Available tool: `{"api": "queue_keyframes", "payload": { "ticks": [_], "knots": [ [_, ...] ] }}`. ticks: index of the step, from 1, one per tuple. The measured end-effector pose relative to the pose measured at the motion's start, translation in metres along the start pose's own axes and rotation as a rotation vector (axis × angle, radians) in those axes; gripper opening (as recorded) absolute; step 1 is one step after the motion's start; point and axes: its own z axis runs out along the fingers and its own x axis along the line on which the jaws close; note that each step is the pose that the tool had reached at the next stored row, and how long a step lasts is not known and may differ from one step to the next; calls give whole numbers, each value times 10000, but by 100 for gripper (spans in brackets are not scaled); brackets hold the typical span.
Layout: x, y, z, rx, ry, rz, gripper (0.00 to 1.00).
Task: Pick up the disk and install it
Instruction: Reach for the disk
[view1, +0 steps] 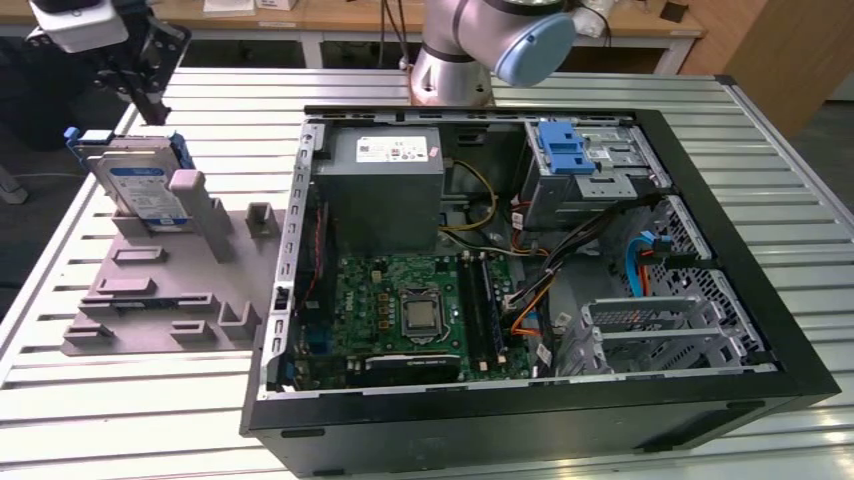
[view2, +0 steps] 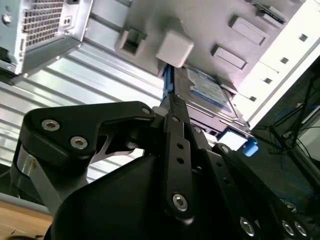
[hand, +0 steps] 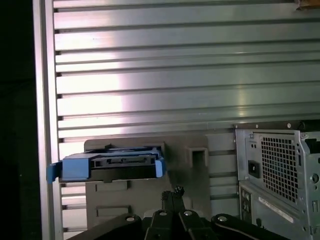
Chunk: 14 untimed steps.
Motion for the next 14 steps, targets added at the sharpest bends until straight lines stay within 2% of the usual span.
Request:
{"api": "queue_keyframes", "payload": {
  "ticks": [5, 6, 10, 14],
  "knots": [
    [223, -2, 9, 0, 7, 0, 11],
    [246, 1, 9, 1, 8, 0, 11],
    [255, 1, 8, 2, 10, 1, 11],
    [395, 1, 11, 1, 8, 1, 11]
  ]
}}
